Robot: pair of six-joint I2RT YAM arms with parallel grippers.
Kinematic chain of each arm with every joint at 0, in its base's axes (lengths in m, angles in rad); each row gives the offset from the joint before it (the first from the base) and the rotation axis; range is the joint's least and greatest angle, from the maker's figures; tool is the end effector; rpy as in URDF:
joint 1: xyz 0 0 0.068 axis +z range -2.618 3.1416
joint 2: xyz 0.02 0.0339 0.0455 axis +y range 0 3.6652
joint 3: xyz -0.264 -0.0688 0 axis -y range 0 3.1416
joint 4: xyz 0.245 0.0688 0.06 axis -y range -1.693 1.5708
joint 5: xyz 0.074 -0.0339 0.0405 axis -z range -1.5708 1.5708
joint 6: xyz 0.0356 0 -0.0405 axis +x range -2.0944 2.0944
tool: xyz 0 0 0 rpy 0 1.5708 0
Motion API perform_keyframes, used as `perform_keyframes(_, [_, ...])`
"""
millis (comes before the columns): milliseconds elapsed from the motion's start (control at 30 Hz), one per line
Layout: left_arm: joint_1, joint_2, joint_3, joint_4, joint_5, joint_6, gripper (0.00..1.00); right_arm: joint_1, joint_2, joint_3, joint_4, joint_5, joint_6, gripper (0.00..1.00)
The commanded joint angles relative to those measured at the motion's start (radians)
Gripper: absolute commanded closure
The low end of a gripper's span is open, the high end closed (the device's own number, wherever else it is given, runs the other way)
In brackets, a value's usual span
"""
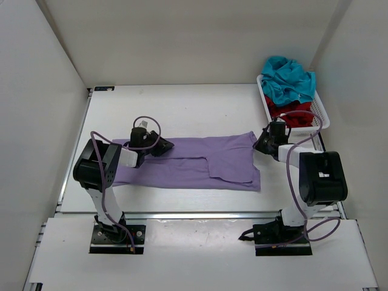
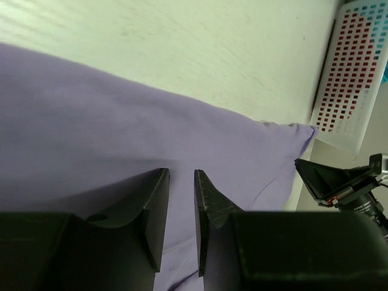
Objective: Fold and stack the t-shirts
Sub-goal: Fold the other side of the tshirt into a rectangle
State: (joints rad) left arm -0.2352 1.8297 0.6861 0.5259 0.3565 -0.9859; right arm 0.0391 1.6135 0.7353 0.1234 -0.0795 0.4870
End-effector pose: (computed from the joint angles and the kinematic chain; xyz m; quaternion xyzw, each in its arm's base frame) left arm 0.3192 -0.0893 0.1084 -0.2449 0.8434 -0.3879 0.2796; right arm 0.3133 0.0151 0.1520 0.1883 0.8978 0.1383 0.3733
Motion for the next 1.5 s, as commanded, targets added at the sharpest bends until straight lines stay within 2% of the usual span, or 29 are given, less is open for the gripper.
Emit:
perform_keyframes(0, [0.027,0.0,-0.02,0.049,0.018,-0.022,0.67,-0.03,-0.04,-0.019,0.002,0.05,0.015,1.0])
perform_keyframes(100, [0.036,-0.006,-0.019,0.046,0.006,-0.023,0.67,-0.03,-0.046,-0.007,-0.027,0.058,0.018,1.0])
perform_keyframes(233, [0.034,-0.026,-0.025,0.052,0.001,-0.03,0.67,-0.024,-0.05,0.013,-0.064,0.049,0.015,0.92])
perform_keyframes(367, [0.046,-0.058,-0.03,0.039,-0.005,-0.025,0.67,-0.021,-0.067,0.049,-0.122,0.034,0.012,0.89])
perform_keyframes(433, [0.057,-0.072,-0.048,0.054,-0.005,-0.036,0.67,-0.011,-0.105,0.032,-0.123,0.046,0.006,0.87])
perform_keyframes(533, [0.051,-0.105,-0.069,0.078,0.013,-0.056,0.67,0.025,-0.178,0.021,-0.123,0.076,-0.011,0.78])
perform_keyframes(600, [0.027,-0.147,-0.077,0.068,0.001,-0.045,0.66,0.056,-0.217,0.035,-0.136,0.133,-0.033,0.77])
perform_keyframes(700, [-0.028,-0.184,-0.069,0.025,-0.031,-0.008,0.67,0.065,-0.19,0.071,-0.093,0.106,-0.063,0.79])
perform_keyframes(833, [-0.076,-0.185,-0.06,0.016,-0.05,0.018,0.66,0.058,-0.034,0.192,-0.082,0.032,-0.116,0.9])
perform_keyframes(967, [-0.053,-0.106,-0.027,0.029,0.002,-0.011,0.66,0.039,0.098,0.268,-0.111,0.037,-0.125,0.98])
perform_keyframes(1100, [0.005,-0.024,-0.013,0.057,0.028,-0.04,0.66,0.007,0.15,0.279,-0.123,0.055,-0.13,1.0])
perform_keyframes(1367, [0.108,-0.009,-0.08,0.108,0.038,-0.076,0.67,-0.01,0.076,0.179,-0.139,0.19,-0.068,1.0])
perform_keyframes(1467, [0.111,-0.017,-0.086,0.143,0.05,-0.108,0.67,0.007,0.054,0.177,-0.099,0.146,-0.088,0.91])
